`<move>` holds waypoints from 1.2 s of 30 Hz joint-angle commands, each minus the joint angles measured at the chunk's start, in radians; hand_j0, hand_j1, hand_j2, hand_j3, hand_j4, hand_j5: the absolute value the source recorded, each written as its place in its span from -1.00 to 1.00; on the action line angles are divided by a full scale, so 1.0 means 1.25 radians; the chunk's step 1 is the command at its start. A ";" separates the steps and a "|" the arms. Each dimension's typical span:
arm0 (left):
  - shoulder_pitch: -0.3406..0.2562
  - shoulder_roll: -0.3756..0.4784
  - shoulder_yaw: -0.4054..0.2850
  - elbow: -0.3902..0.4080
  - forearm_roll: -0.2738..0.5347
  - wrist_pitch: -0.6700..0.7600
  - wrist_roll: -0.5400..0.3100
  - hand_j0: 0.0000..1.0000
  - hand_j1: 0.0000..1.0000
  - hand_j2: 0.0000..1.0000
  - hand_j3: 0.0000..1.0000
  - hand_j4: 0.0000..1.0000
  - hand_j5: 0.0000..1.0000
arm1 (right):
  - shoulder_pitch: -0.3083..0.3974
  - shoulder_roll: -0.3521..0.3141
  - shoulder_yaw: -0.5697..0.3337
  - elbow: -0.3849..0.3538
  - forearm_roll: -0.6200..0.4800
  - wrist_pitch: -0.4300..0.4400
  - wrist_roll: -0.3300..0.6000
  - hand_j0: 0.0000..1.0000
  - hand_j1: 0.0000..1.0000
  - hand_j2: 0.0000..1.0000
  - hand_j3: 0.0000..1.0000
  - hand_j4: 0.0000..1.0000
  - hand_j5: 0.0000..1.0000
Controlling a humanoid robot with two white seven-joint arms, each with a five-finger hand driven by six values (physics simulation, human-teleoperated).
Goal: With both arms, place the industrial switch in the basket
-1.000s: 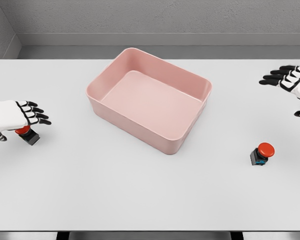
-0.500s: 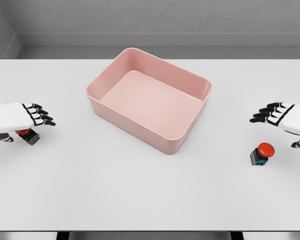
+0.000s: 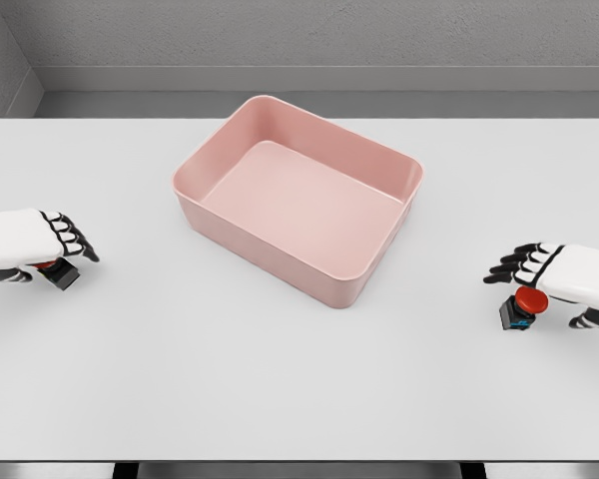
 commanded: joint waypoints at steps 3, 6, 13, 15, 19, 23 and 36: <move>0.000 0.002 0.001 0.000 0.004 0.001 0.000 0.53 0.53 0.53 0.53 0.53 0.53 | 0.000 0.001 0.003 0.000 0.005 0.002 0.000 1.00 1.00 1.00 1.00 1.00 1.00; 0.000 0.003 0.000 0.000 0.004 0.001 0.000 0.52 0.52 0.52 0.52 0.52 0.52 | -0.001 0.002 0.002 0.000 0.018 0.002 0.000 1.00 1.00 1.00 1.00 1.00 1.00; 0.000 0.003 0.000 0.000 0.002 0.001 0.000 0.16 0.16 0.16 0.16 0.16 0.16 | -0.005 0.007 0.003 0.001 0.051 0.002 0.000 1.00 1.00 1.00 1.00 1.00 1.00; 0.001 0.003 0.000 0.000 0.002 0.001 0.000 0.09 0.09 0.09 0.09 0.09 0.09 | -0.005 0.008 0.004 0.001 0.053 0.002 0.000 1.00 1.00 1.00 1.00 1.00 1.00; 0.001 0.003 -0.003 -0.001 0.002 0.001 0.000 0.02 0.02 0.02 0.02 0.02 0.02 | -0.012 0.015 0.026 0.001 0.053 0.002 0.000 1.00 1.00 1.00 1.00 1.00 1.00; 0.000 0.003 -0.003 -0.003 0.002 0.001 0.000 -0.01 -0.01 -0.01 -0.01 -0.01 -0.01 | -0.016 0.018 0.047 0.001 0.054 0.002 0.000 1.00 1.00 1.00 1.00 1.00 1.00; -0.077 -0.010 -0.003 -0.011 0.037 0.001 -0.002 -0.02 -0.02 -0.02 -0.02 -0.02 -0.02 | -0.037 0.034 0.055 0.001 0.072 0.002 0.010 1.00 1.00 1.00 1.00 1.00 1.00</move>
